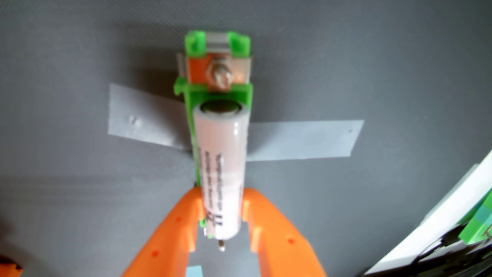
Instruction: Insert Battery
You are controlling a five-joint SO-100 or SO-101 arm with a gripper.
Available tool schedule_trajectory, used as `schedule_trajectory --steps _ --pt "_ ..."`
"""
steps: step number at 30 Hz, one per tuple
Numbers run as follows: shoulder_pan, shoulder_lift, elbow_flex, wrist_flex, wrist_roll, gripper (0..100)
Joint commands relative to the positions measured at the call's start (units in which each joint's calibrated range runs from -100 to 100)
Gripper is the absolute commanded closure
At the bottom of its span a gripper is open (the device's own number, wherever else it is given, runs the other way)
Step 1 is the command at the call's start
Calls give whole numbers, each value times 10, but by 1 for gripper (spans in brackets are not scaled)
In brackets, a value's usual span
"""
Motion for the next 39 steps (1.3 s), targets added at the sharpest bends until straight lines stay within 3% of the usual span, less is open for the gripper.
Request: schedule_trajectory --steps 1,39 --pt "-22 -17 -2 -4 2 99" --pt "14 -18 9 -45 5 99"
